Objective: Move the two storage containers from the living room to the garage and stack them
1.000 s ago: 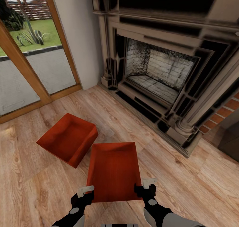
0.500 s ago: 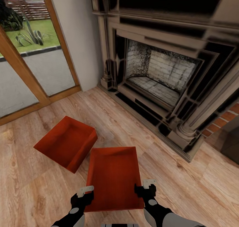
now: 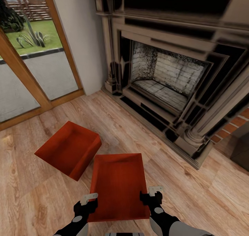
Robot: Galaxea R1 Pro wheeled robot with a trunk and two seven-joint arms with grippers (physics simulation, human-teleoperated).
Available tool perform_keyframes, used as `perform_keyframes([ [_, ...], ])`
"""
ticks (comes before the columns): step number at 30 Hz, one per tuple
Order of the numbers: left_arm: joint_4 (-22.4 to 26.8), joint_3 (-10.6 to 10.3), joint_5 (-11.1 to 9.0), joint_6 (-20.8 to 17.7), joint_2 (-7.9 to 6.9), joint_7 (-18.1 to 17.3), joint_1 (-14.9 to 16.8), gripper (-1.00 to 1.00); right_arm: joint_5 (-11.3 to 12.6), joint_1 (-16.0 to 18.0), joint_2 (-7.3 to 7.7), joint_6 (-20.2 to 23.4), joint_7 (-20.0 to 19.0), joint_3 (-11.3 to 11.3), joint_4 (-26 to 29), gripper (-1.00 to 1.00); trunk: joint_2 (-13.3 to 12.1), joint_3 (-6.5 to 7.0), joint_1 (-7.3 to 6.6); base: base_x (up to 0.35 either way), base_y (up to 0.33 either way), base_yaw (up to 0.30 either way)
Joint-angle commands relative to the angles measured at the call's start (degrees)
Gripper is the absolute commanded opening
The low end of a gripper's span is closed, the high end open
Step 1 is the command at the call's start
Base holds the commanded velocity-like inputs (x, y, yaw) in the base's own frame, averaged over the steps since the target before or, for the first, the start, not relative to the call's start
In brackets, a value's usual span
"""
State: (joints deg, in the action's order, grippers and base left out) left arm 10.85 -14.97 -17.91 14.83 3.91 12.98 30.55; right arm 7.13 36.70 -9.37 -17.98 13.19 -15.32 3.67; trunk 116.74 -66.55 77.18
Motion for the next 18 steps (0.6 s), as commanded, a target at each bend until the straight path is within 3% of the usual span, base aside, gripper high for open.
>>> perform_keyframes([
  [1,-0.04,-0.50,-0.45,0.20,-0.01,0.29,0.03,1.00,0.60,0.03,-0.02,-0.21,0.19,-0.50,-0.06,1.00,0.01,-0.03,-0.01,0.000,0.000,0.000],
  [12,-0.04,-0.50,-0.40,0.20,0.04,0.29,0.03,1.00,0.67,0.03,-0.03,-0.13,0.25,-0.48,-0.06,1.00,0.01,-0.03,-0.01,0.000,0.000,0.122],
  [18,-0.04,-0.55,-0.37,0.20,0.04,0.29,0.03,1.00,0.69,0.03,-0.03,-0.13,0.25,-0.50,-0.06,1.00,0.01,-0.03,-0.01,0.000,0.000,0.037],
])
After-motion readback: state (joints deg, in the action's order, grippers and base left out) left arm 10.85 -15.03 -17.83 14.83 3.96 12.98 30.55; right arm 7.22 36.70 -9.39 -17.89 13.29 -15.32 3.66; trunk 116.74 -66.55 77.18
